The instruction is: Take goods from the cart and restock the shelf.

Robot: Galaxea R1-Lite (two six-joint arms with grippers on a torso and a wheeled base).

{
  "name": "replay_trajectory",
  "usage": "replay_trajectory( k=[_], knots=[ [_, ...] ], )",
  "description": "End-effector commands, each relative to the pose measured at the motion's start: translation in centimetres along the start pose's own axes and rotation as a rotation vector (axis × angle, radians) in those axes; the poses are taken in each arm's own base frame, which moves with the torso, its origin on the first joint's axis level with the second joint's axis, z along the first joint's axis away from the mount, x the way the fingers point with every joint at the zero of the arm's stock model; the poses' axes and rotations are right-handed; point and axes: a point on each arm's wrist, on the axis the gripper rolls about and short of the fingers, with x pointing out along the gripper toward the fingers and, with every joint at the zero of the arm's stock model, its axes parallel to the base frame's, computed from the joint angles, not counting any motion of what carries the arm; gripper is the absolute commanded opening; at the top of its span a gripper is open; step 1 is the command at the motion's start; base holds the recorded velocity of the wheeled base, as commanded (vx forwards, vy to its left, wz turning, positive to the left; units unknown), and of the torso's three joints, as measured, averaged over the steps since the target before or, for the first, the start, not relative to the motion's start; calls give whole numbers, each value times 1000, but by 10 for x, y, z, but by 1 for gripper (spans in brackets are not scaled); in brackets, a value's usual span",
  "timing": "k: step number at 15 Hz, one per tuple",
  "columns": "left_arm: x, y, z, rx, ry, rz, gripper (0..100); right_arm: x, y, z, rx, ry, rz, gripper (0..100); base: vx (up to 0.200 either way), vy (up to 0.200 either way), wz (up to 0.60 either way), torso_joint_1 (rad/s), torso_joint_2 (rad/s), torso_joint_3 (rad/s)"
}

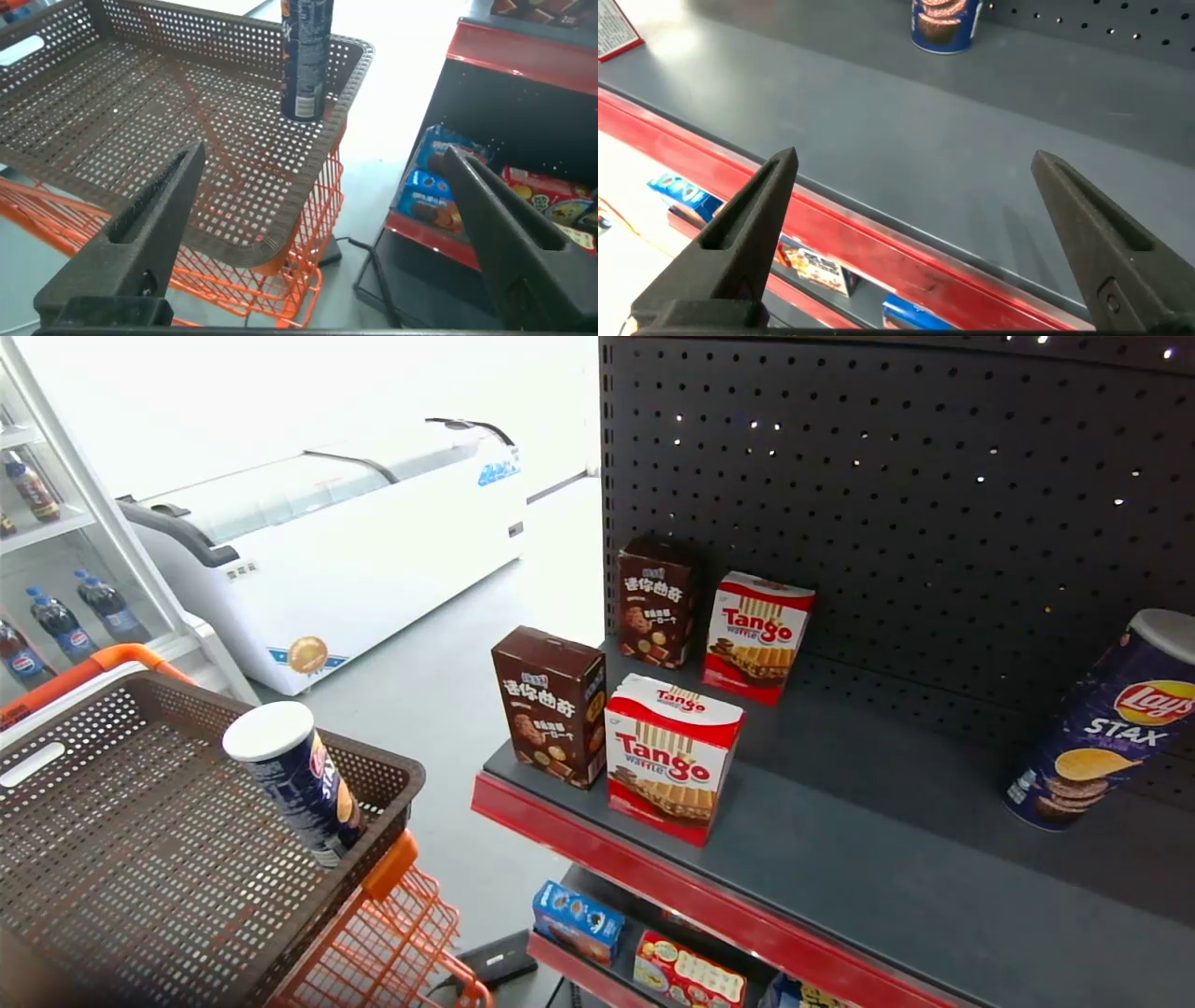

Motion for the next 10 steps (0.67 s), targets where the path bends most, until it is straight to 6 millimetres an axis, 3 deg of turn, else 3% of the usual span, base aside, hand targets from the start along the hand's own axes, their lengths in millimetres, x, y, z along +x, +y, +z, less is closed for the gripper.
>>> replay_trajectory(
  k=[1,6,7,10],
  knots=[
    [0,0,0,0,1,-3,100,0,0,0,0,1,1,100,0,0,0,0,0,0],
    [-2,0,7,34,-17,17,100,0,0,0,0,1,1,100,0,0,0,0,0,0],
    [-1,0,25,110,6,24,100,0,0,0,0,1,1,100,0,0,0,0,0,0],
    [31,0,74,113,179,68,100,0,0,0,0,1,1,100,0,0,0,0,0,0]
  ],
)
